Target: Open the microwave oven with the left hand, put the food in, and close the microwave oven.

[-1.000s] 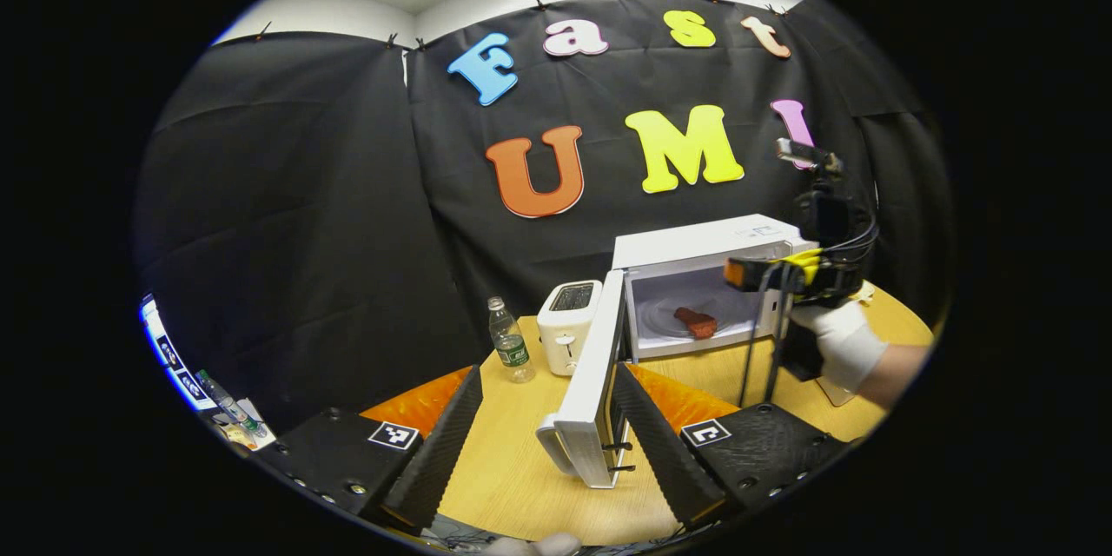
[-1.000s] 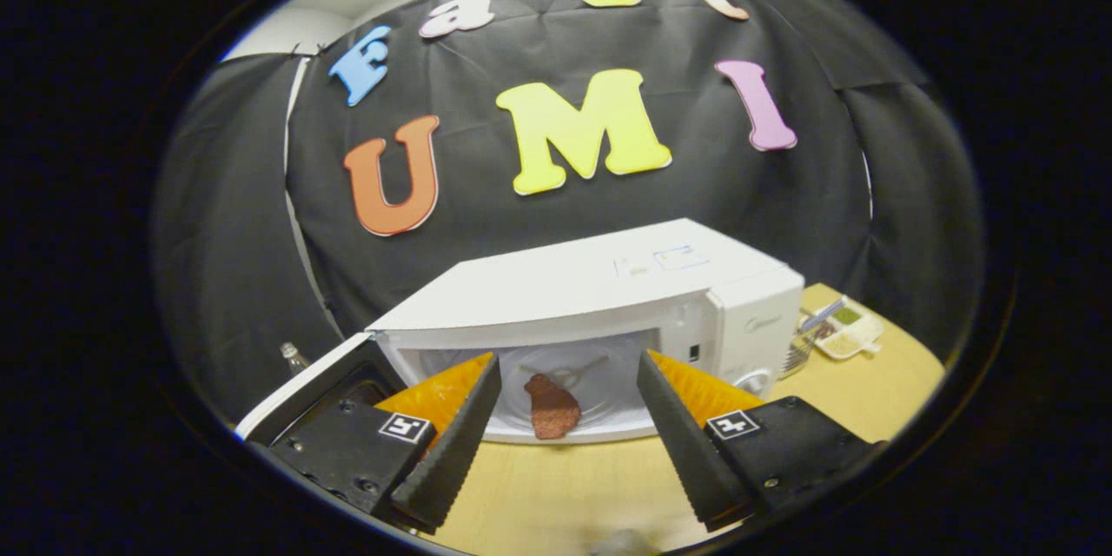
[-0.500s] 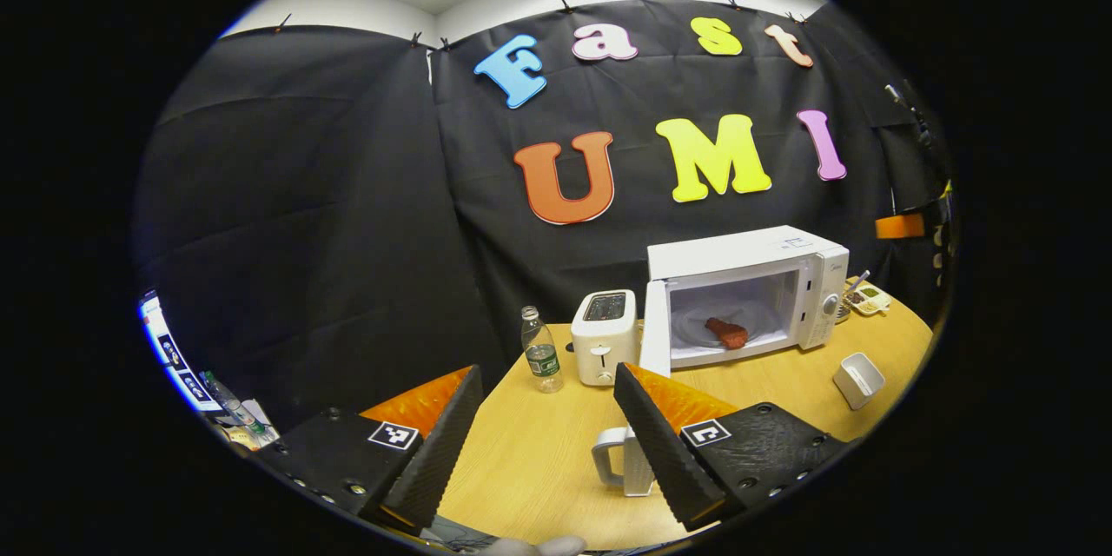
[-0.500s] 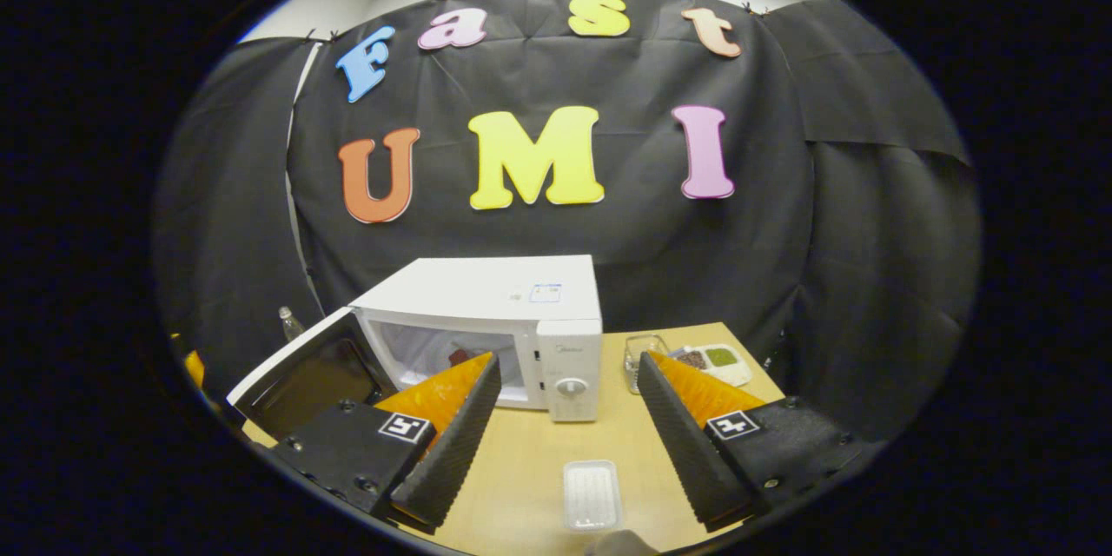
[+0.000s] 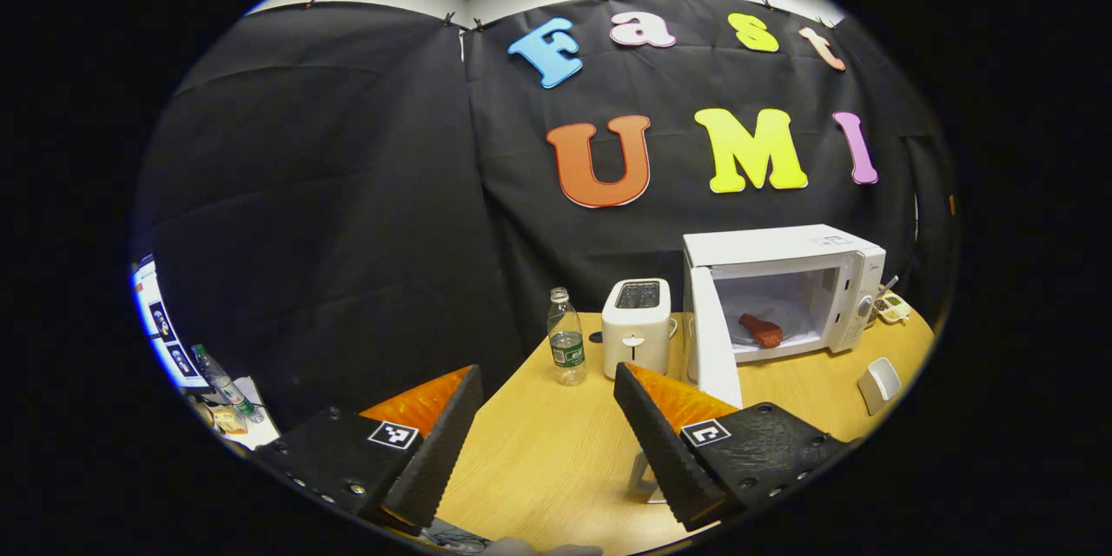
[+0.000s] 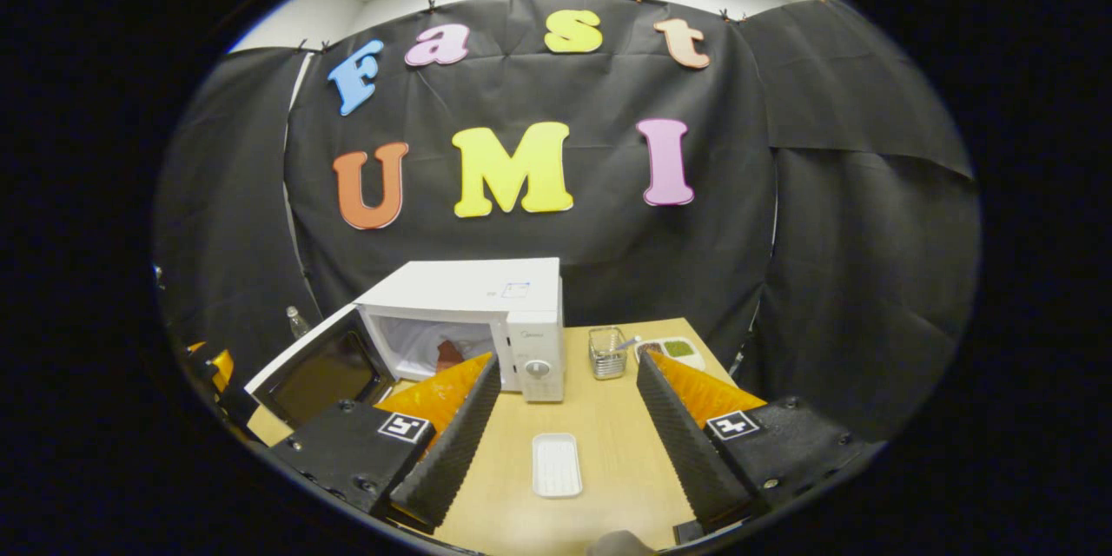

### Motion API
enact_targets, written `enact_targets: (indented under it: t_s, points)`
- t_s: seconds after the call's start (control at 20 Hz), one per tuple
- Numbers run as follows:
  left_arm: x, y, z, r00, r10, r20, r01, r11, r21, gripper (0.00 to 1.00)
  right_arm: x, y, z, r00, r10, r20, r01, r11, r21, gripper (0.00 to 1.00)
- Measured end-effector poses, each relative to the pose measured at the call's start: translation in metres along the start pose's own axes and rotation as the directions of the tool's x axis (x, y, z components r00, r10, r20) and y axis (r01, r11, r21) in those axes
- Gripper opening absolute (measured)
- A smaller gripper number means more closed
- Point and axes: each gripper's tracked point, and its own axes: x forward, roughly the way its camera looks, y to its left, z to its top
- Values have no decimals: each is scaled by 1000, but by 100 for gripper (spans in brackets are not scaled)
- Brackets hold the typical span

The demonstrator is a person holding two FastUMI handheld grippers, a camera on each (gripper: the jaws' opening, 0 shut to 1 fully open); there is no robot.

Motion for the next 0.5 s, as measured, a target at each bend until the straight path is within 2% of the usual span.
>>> enact_targets:
  t_s: [0.05, 0.1, 0.15, 0.25, 0.3, 0.35, 0.4, 0.5]
  points:
    - [2, -2, -2, 1000, -13, -2, 13, 1000, 0, 94, -1, -2, 0, 1000, -3, -2, 3, 1000, 9, 92]
    - [1, -1, -6, 1000, -13, -12, 13, 1000, -1, 82, -3, -4, -1, 1000, -7, -6, 7, 1000, 14, 92]
    - [5, -6, -11, 999, -45, -10, 45, 999, 0, 70, -4, -4, -1, 1000, -8, -9, 8, 1000, 19, 92]
    - [14, 2, -23, 1000, -21, 5, 21, 999, 25, 23, -4, -5, -2, 1000, -7, -14, 8, 1000, 23, 92]
    - [18, 2, -38, 998, -36, -42, 37, 999, 23, 0, -5, -6, -3, 1000, -9, -17, 9, 1000, 20, 92]
    - [20, 1, -50, 998, -44, -55, 45, 999, 5, 10, -5, -6, -2, 1000, -9, -19, 9, 1000, 15, 92]
    - [23, -1, -57, 997, -58, -50, 57, 998, -14, 0, -5, -9, -2, 1000, -17, -17, 17, 1000, 10, 92]
    - [31, -3, -74, 995, -64, -79, 61, 997, -36, 0, -6, -13, -5, 999, -28, -30, 28, 1000, 12, 92]
